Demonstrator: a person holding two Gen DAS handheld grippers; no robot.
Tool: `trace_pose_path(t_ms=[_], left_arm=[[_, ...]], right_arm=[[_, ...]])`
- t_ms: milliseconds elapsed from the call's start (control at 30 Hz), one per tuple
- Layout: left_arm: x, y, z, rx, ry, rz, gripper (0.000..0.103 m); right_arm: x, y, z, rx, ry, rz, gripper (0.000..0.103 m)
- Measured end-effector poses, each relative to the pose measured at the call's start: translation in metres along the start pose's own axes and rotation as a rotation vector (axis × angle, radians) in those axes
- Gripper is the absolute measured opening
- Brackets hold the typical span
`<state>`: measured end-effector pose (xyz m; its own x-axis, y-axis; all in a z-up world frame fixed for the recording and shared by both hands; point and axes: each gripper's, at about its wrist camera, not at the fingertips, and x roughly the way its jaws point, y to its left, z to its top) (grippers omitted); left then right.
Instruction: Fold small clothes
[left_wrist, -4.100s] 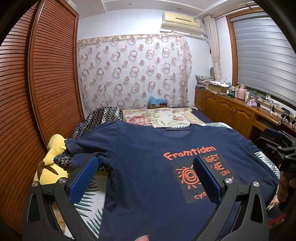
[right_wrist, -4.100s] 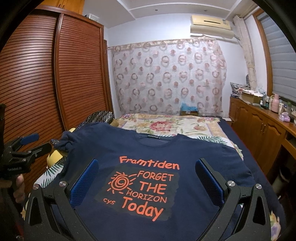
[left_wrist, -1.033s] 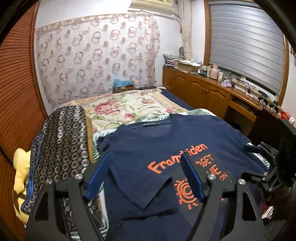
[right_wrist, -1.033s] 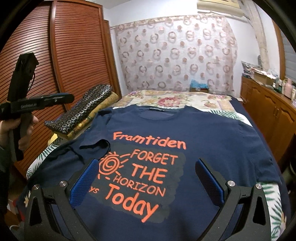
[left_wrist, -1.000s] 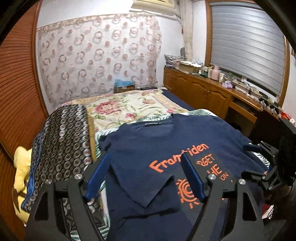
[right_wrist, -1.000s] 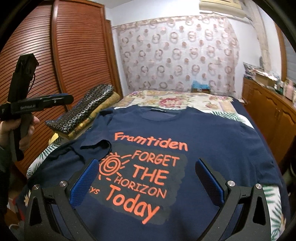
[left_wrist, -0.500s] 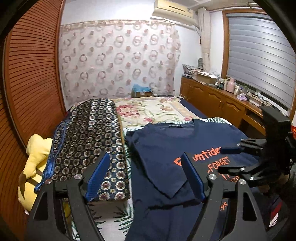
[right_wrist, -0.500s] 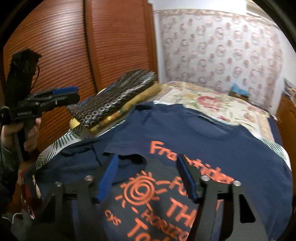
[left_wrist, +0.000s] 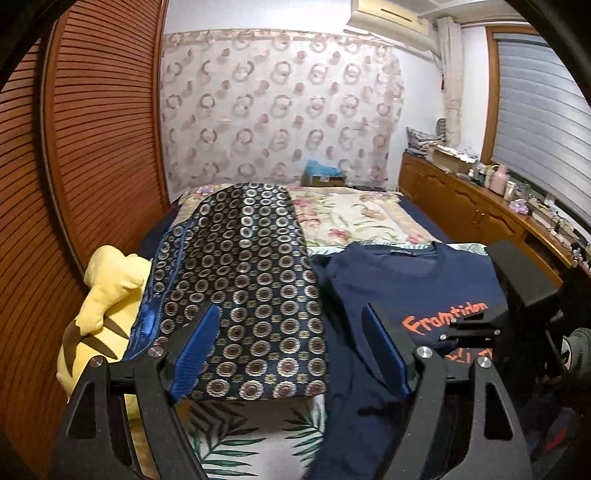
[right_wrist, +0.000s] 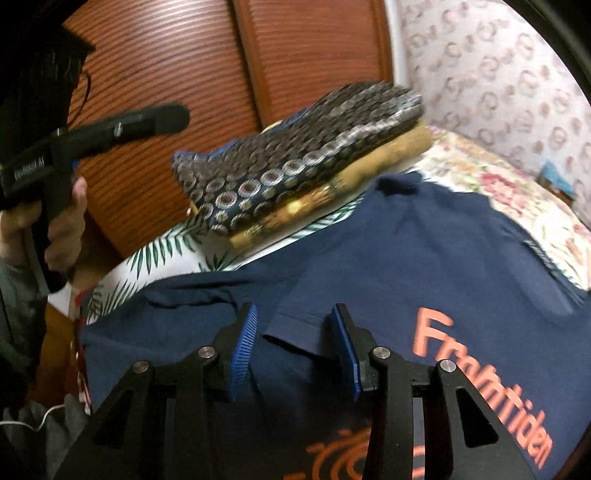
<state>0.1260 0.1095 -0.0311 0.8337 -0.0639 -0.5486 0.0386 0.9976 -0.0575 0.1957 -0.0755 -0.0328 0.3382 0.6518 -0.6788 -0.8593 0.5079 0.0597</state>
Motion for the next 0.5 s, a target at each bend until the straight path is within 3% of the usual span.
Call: trace_pose_path(t_ms=[133,300,500], left_arm=[[0.007,0.001,0.001,-0.009,0.018,-0.001,0.080],[0.015,-0.003,0.005,-0.002,0.028,-0.013,0.080],[0.027,-0.015,0.012,0.021,0.044,-0.035,0.080]], right_arm=[[0.016,-0.005,-0.001,-0.037,0.069,0.014,0.038],[0.019,-0.021,-0.002,-0.042,0.083,0.024,0.008],[-0.010,-0.046,0.001,0.046,-0.002,0.037,0.005]])
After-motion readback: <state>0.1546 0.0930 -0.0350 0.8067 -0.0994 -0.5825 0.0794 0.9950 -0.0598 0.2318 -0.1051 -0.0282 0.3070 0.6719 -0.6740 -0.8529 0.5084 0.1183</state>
